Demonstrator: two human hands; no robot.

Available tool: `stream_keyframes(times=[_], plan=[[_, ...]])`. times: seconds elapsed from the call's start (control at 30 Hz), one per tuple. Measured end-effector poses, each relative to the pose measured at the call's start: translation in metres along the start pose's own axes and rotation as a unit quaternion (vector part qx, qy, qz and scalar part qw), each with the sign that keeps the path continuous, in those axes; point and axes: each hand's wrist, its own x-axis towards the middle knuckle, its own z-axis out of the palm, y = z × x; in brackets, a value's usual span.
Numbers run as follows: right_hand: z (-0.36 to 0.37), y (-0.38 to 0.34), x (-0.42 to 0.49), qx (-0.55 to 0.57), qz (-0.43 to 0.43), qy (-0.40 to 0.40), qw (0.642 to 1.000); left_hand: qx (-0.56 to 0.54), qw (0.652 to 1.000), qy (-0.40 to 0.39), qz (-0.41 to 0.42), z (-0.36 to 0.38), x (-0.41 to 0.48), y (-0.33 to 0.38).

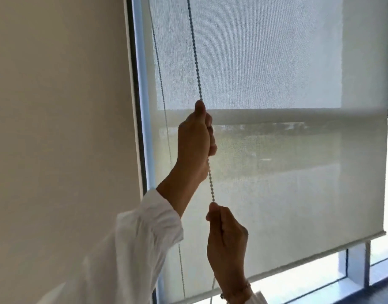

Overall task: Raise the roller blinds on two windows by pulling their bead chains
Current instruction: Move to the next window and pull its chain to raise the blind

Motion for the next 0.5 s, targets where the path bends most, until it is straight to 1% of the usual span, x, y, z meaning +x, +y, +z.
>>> stream_keyframes(times=[0.07, 0.13, 0.2, 0.27, 0.37, 0.43, 0.5], plan=[[0.002, 0.004, 0.003, 0.037, 0.082, -0.028, 0.996, 0.048, 0.995, 0.058, 0.071, 0.007, 0.001, -0.012], [0.003, 0.008, 0.010, 0.086, 0.175, -0.066, 0.979, 0.076, 0.986, 0.083, 0.122, 0.005, 0.003, -0.020], [0.002, 0.010, 0.019, 0.131, 0.225, -0.074, 0.963, 0.090, 0.979, 0.094, 0.157, -0.001, 0.002, -0.022], [-0.001, 0.005, 0.033, 0.180, 0.241, -0.053, 0.952, 0.111, 0.968, 0.106, 0.198, -0.006, -0.005, -0.025], [-0.005, -0.005, 0.061, 0.225, 0.218, -0.042, 0.949, 0.195, 0.941, 0.115, 0.250, -0.012, -0.030, -0.043], [-0.005, -0.019, 0.082, 0.255, 0.204, -0.069, 0.943, 0.224, 0.934, 0.100, 0.259, -0.019, -0.051, -0.064], [-0.004, -0.038, 0.102, 0.297, 0.192, -0.108, 0.929, 0.246, 0.933, 0.070, 0.253, -0.025, -0.072, -0.085]])
